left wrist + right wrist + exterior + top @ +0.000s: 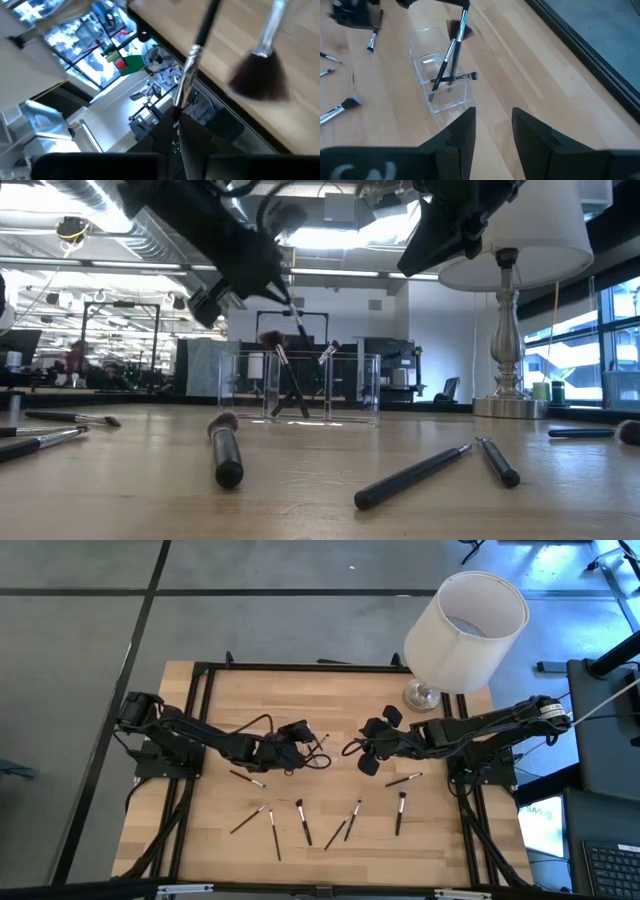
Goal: Put items in baskets/containers
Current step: Put the eyeshadow brush into the transparent organizer, then put the blush brush into the transparent organizer
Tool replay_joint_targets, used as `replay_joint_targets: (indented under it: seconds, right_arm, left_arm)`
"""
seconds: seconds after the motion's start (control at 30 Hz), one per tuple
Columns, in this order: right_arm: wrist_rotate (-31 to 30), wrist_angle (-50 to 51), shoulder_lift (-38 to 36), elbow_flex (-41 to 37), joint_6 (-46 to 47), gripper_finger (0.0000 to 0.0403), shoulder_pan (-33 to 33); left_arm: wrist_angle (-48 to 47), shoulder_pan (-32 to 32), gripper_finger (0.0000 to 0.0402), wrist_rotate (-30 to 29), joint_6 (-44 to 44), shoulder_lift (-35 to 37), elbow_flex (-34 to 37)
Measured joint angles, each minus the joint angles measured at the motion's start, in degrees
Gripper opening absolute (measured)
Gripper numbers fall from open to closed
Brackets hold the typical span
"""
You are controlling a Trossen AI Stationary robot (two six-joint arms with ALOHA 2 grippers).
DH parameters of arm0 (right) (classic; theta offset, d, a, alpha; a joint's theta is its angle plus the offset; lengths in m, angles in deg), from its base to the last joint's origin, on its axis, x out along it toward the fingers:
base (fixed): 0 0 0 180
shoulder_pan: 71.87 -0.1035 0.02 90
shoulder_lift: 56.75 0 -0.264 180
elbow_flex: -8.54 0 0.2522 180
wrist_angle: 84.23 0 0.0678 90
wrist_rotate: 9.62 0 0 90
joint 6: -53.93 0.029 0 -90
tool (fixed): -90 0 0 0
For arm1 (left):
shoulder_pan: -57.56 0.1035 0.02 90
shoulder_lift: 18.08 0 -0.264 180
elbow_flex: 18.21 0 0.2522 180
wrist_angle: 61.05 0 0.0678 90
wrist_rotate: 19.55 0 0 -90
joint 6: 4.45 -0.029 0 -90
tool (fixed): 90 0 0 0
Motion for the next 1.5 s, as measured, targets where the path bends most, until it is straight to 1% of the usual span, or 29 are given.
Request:
replay_joint_targets:
  seconds: [0.23, 0.33, 0.43, 0.57, 0.63, 0.7, 0.73, 0.8, 0.87, 0.93, 1.0, 1.03, 1.07, 1.1, 1.2, 1.33, 1.5]
  right_arm:
    - [0.0, 0.0, 0.0, 0.0, 0.1, 0.0127, 0.0]
    - [0.0, 0.0, 0.0, 0.0, 0.1, 0.0127, 0.0]
    - [0.0, 0.0, 0.0, 0.0, 0.1, 0.0127, 0.0]
    - [0.0, 0.0, 0.0, 0.0, 0.0, 0.0127, 0.0]
    - [0.0, 0.0, 0.0, 0.0, 0.0, 0.0127, 0.0]
    - [0.0, 0.0, 0.0, 0.0, -0.1, 0.0127, 0.0]
    - [0.0, 0.0, 0.0, 0.0, -0.1, 0.0127, 0.0]
    - [0.0, 0.0, 0.0, 0.0, -0.5, 0.0127, 0.0]
    - [0.0, 0.0, 0.0, 0.0, -1.0, 0.0127, 0.0]
    - [0.0, 0.0, 0.0, 0.0, -1.6, 0.0127, 0.2]
    - [0.0, -0.2, 0.0, 0.0, -1.9, 0.0127, 0.3]
    - [0.0, -0.3, 0.0, 0.0, -2.2, 0.0127, 0.5]
    - [0.2, -0.5, 0.0, 0.0, -2.6, 0.0127, 0.7]
    - [0.2, -0.8, 0.0, 0.0, -2.7, 0.0127, 0.8]
    - [0.2, -1.3, 0.0, 0.0, -2.9, 0.0127, 1.4]
    - [0.6, -1.9, 0.0, 0.0, -3.1, 0.0127, 2.2]
    - [0.6, -2.4, 0.0, 0.0, -3.9, 0.0127, 3.5]
  left_arm:
    - [-2.3, -0.5, 0.0080, 1.0, 2.5, 0.0, -0.4]
    - [-1.9, -0.4, 0.0104, 0.5, 7.2, 0.0, -0.4]
    - [0.2, -1.0, 0.0120, -2.1, 16.8, 0.0, -0.4]
    - [0.9, -3.1, 0.0124, -6.0, 34.4, 0.0, -1.9]
    - [-1.8, -4.8, 0.0121, -7.1, 42.1, 0.0, -3.5]
    - [-7.3, -6.6, 0.0116, -6.6, 50.2, 0.6, -5.8]
    - [-11.3, -7.4, 0.0114, -5.0, 55.2, 1.0, -7.5]
    - [-20.5, -8.7, 0.0108, 1.8, 66.8, 2.2, -10.8]
    - [-31.0, -9.4, 0.0102, 12.4, 78.8, 3.3, -14.2]
    - [-39.5, -9.4, 0.0095, 25.1, 88.5, 4.7, -16.7]
    - [-45.6, -9.2, 0.0087, 37.1, 95.3, 6.1, -17.2]
    - [-47.5, -9.2, 0.0083, 41.6, 98.3, 6.4, -17.0]
    - [-49.0, -9.3, 0.0080, 44.8, 100.9, 6.8, -16.2]
    - [-49.9, -9.6, 0.0077, 46.7, 103.0, 7.0, -15.0]
    - [-49.3, -11.3, 0.0073, 47.6, 105.9, 6.6, -10.4]
    - [-45.3, -13.4, 0.0080, 49.4, 106.0, 4.8, -4.3]
    - [-39.8, -14.2, 0.0104, 46.4, 106.3, 3.9, -0.3]
